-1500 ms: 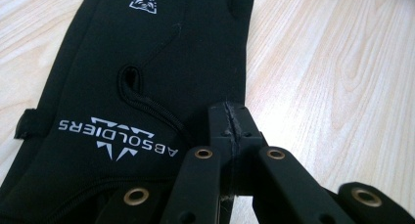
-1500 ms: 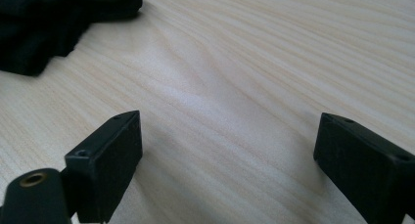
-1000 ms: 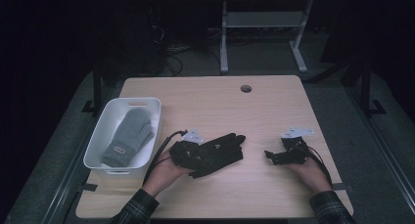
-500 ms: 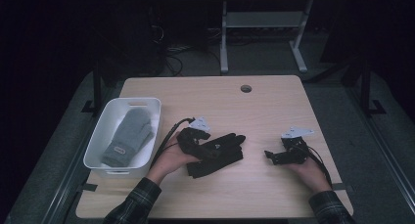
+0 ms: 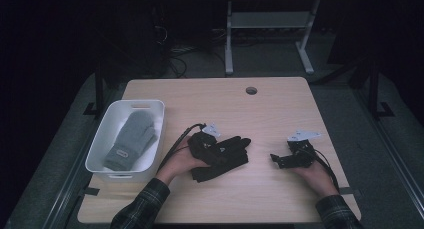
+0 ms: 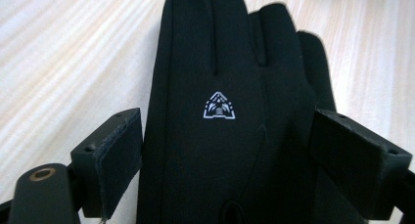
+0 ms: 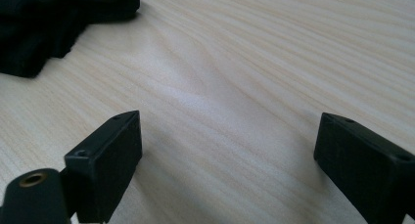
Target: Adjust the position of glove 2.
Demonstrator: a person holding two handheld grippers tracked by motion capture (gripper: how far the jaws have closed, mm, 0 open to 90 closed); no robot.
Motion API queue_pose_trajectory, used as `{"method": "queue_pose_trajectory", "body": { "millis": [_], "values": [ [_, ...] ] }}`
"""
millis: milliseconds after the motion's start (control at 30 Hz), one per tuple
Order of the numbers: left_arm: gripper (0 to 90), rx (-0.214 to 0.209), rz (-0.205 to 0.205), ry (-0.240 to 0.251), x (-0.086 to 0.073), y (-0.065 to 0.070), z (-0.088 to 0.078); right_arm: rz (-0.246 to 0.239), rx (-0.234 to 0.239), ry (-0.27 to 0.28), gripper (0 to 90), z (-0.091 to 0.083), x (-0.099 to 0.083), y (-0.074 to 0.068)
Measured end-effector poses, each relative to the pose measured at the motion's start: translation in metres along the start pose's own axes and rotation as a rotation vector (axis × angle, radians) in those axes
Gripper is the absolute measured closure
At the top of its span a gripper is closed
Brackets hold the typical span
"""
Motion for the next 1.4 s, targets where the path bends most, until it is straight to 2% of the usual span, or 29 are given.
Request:
{"method": "queue_pose_trajectory", "body": {
  "millis": [33,133,267,433,467,733,833,1167,1267,1400],
  "values": [
    [12.3,0.004,0.007,-0.015,-0.0008,-0.0002,0.0016,0.001,0.000,-0.001,10.2,0.0000,0.0001,-0.0001],
    [12.2,0.002,0.012,-0.020,-0.0030,-0.0008,0.0051,0.000,-0.001,-0.003,10.1,0.0000,0.0002,-0.0001],
    [12.3,-0.012,0.002,-0.017,-0.0053,-0.0015,0.0080,0.000,-0.001,-0.003,10.1,0.0000,0.0002,-0.0002],
    [13.6,-0.006,0.019,-0.028,-0.0054,-0.0013,0.0070,-0.001,-0.001,-0.003,10.1,0.0001,0.0003,-0.0003],
    [14.3,-0.009,0.012,-0.020,-0.0056,-0.0003,0.0073,-0.002,-0.001,-0.002,10.0,0.0001,0.0003,-0.0002],
    [25.2,-0.028,0.036,-0.022,-0.0063,0.0020,0.0049,-0.005,-0.001,-0.003,10.1,0.0003,0.0004,-0.0003],
    [34.0,-0.051,0.049,-0.030,-0.0062,0.0035,0.0035,-0.003,-0.001,0.000,10.1,0.0005,0.0004,-0.0004],
    [56.4,-0.121,0.031,-0.030,-0.0074,0.0048,0.0025,-0.006,0.001,0.000,10.0,0.0008,0.0007,-0.0008],
    [60.6,-0.137,0.027,-0.033,-0.0074,0.0042,0.0024,-0.011,0.001,-0.003,10.1,0.0008,0.0007,-0.0007],
    [63.8,-0.137,0.020,-0.033,-0.0070,0.0055,0.0025,-0.010,0.001,-0.003,10.0,0.0008,0.0007,-0.0008]
  ]
}}
Point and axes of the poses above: each handheld gripper's, and its own axes: z roughly forward along the jaws, x roughly out of its top, y roughly to its right, the point moved 1 cm from there along z, roughly forward along the jaws, and after that the axes turned 8 degrees about -z, right-handed, at the moved point
